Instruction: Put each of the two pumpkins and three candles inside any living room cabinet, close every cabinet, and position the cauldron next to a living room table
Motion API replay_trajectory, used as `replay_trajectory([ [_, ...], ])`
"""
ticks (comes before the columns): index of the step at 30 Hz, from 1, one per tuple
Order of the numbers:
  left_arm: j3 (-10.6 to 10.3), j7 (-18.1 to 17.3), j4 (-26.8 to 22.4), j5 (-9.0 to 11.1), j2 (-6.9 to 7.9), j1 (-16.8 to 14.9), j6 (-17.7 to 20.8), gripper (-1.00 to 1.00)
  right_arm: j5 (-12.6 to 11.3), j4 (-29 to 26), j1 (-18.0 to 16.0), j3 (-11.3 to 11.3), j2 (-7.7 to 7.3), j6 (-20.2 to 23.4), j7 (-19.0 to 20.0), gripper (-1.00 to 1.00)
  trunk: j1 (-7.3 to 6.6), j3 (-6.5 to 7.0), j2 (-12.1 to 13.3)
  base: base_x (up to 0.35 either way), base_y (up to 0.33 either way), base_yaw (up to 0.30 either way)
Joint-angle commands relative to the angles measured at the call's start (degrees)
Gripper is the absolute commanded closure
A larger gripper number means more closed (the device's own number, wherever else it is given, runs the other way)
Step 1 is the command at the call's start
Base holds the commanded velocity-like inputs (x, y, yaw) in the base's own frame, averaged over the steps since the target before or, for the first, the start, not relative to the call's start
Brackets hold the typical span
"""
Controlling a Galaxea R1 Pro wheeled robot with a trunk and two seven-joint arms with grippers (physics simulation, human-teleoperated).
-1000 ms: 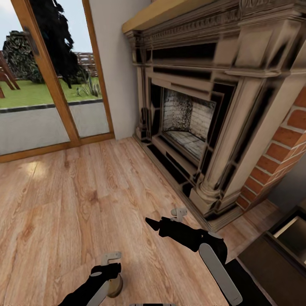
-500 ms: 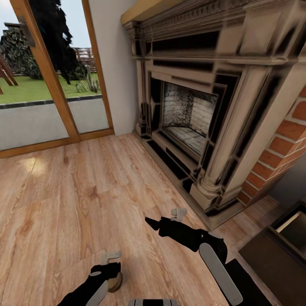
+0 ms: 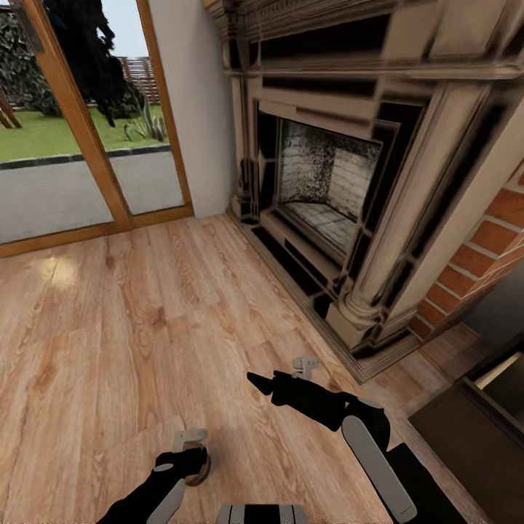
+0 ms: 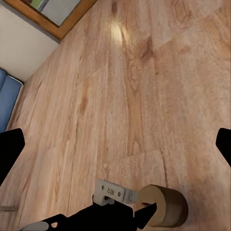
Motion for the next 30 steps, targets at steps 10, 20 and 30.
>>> replay_trajectory([
  [10,-0.5,0.5,-0.2,0.4,0.1,-0.1,-0.5,-1.0,0.0,0.0,0.0,-0.1,-0.04,0.2,0.8,-1.0,0.24,-2.27,-0.2,0.0,0.0,0.0],
  [20,-0.6,0.5,-0.2,0.4,0.02,0.0,-0.8,-1.0,0.0,0.0,0.0,-0.1,-0.03,0.2,0.8,-1.0,0.5,-4.48,-0.3,0.0,0.0,0.0],
  [30,-0.6,0.5,-0.2,0.4,0.02,0.0,-1.0,-1.0,0.0,0.0,0.0,-0.1,0.06,0.2,0.7,-1.0,0.61,-5.37,-0.3,0.0,0.0,0.0],
])
